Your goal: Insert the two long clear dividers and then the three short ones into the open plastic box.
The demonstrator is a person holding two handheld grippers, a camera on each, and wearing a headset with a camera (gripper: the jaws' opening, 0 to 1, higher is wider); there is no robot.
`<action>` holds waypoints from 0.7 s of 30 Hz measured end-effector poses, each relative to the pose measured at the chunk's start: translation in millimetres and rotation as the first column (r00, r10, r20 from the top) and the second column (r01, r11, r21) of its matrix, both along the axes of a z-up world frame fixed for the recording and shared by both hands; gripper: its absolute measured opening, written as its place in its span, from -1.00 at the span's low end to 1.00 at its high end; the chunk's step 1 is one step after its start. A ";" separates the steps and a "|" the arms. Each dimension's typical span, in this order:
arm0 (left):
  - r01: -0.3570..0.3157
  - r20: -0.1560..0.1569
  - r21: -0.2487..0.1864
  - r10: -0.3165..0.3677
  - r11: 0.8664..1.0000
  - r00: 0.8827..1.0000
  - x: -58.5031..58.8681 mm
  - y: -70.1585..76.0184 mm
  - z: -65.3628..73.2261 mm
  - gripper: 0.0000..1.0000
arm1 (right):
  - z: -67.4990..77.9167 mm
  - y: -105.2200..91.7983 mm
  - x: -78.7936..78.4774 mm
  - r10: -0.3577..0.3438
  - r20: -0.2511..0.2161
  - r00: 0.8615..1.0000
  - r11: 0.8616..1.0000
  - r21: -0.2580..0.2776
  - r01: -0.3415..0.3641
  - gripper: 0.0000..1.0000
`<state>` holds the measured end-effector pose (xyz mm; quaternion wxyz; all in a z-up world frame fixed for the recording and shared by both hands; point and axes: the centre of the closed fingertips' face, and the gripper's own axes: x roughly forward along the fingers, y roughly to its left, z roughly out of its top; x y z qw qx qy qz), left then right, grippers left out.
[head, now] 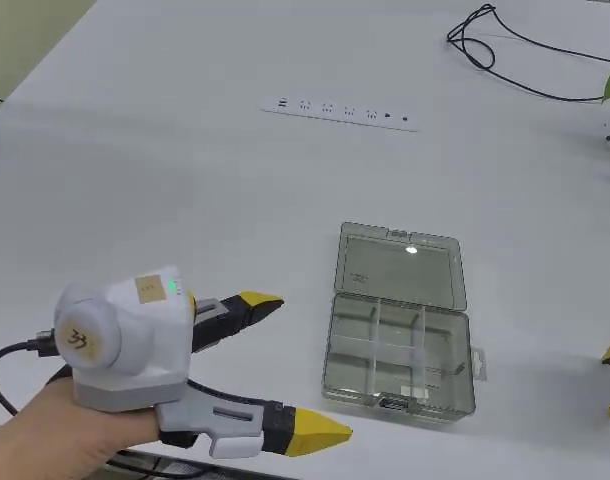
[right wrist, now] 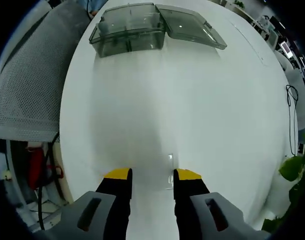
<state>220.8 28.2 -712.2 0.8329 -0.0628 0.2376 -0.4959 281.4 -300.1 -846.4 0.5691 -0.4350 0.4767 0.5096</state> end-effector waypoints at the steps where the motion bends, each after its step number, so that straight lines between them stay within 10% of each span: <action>1: 0.001 0.002 0.000 -0.001 1.000 1.000 -0.1 0.2 0.3 0.87 | -0.3 0.0 0.2 0.000 0.001 1.000 1.000 -0.003 0.000 -0.34; 13: 0.010 0.005 -0.004 -0.010 1.000 1.000 -2.5 0.1 2.1 0.85 | 5.3 5.6 -1.8 -0.005 0.041 0.999 1.000 -0.020 0.006 -0.35; 21: 0.019 0.020 -0.014 -0.019 1.000 1.000 -1.0 -1.7 8.3 0.84 | 37.8 34.7 6.5 -0.034 0.129 0.991 0.999 0.040 0.029 -0.35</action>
